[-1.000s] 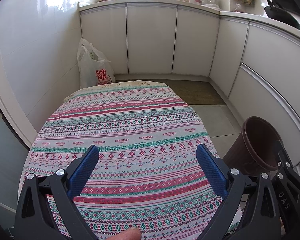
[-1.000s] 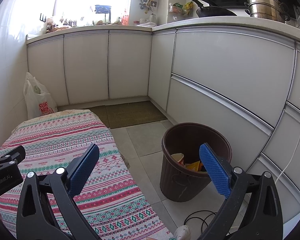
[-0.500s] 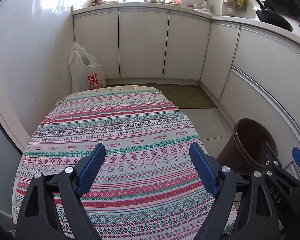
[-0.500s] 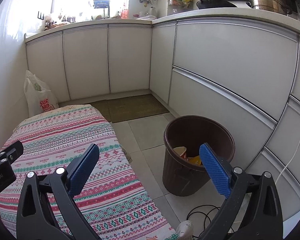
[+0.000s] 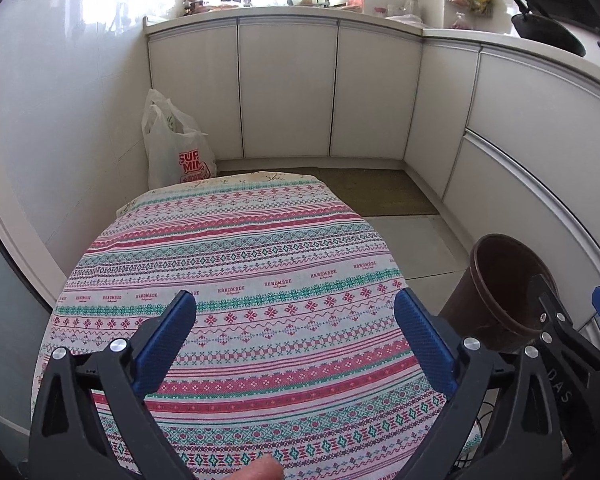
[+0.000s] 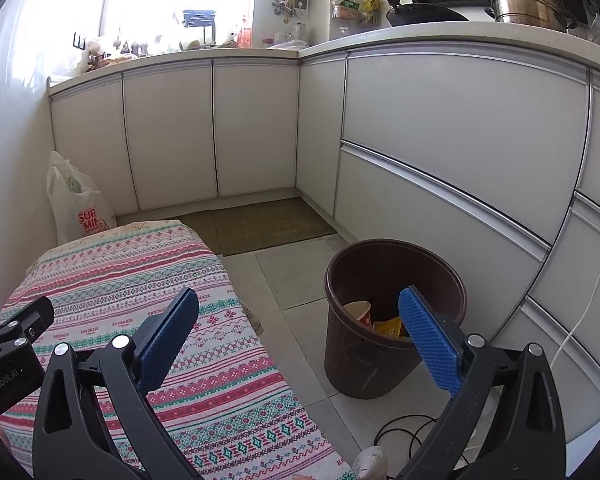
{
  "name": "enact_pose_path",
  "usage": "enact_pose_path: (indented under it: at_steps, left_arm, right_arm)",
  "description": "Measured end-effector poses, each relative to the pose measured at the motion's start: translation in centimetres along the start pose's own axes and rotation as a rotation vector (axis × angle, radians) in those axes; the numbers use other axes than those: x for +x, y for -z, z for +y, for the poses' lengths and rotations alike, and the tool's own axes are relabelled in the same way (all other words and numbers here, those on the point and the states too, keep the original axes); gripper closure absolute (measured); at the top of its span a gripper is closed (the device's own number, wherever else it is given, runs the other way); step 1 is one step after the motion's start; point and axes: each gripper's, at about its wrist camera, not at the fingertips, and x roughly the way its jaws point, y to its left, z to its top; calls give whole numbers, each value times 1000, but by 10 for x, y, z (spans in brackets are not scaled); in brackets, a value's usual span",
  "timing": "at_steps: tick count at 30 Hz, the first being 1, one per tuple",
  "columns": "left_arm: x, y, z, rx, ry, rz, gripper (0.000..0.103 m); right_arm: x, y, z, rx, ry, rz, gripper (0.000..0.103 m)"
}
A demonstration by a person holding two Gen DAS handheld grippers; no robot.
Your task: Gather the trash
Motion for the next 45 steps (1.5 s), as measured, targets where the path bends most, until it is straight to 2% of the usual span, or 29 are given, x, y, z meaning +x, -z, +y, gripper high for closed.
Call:
enact_pose_path:
  at_steps: [45]
  left_arm:
    - [9,1,-1,-12,-8,43,7]
  right_arm:
    - [2,0,1,-13,-2,11,7]
